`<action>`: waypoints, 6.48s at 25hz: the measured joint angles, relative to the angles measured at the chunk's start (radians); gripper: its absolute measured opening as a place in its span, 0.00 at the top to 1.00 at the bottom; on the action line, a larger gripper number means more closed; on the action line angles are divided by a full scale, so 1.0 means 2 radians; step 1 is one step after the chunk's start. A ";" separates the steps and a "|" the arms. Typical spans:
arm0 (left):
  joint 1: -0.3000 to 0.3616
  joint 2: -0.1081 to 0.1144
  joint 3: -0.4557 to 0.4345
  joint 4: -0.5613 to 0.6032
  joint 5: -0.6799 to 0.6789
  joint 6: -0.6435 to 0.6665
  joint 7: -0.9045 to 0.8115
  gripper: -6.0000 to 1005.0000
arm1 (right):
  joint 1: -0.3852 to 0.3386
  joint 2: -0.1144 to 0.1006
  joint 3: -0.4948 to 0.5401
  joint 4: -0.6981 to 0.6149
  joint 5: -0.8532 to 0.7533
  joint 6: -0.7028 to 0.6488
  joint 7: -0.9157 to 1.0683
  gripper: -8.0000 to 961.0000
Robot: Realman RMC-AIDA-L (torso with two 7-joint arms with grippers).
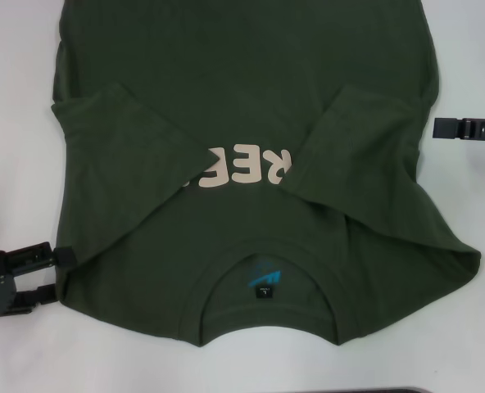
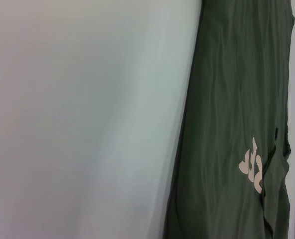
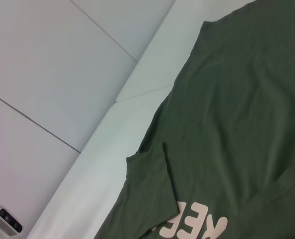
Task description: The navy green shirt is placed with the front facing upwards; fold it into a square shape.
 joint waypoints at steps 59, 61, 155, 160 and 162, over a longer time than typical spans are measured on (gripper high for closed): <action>-0.022 -0.008 0.040 0.006 0.001 -0.025 -0.011 0.32 | 0.002 0.002 0.001 0.000 0.001 0.001 0.001 0.15; -0.022 -0.007 0.038 0.006 0.001 -0.025 -0.012 0.38 | 0.002 0.002 0.003 0.000 0.001 0.001 0.001 0.15; -0.036 0.007 0.019 0.010 -0.005 0.000 -0.026 0.93 | 0.032 -0.008 -0.043 0.026 -0.207 0.014 0.170 0.22; -0.036 0.007 0.019 0.010 -0.005 0.000 -0.026 0.93 | 0.033 -0.005 -0.048 0.021 -0.208 0.016 0.169 0.29; -0.036 0.007 0.017 0.010 -0.005 0.000 -0.026 0.93 | 0.034 -0.005 -0.049 0.021 -0.208 0.015 0.171 0.33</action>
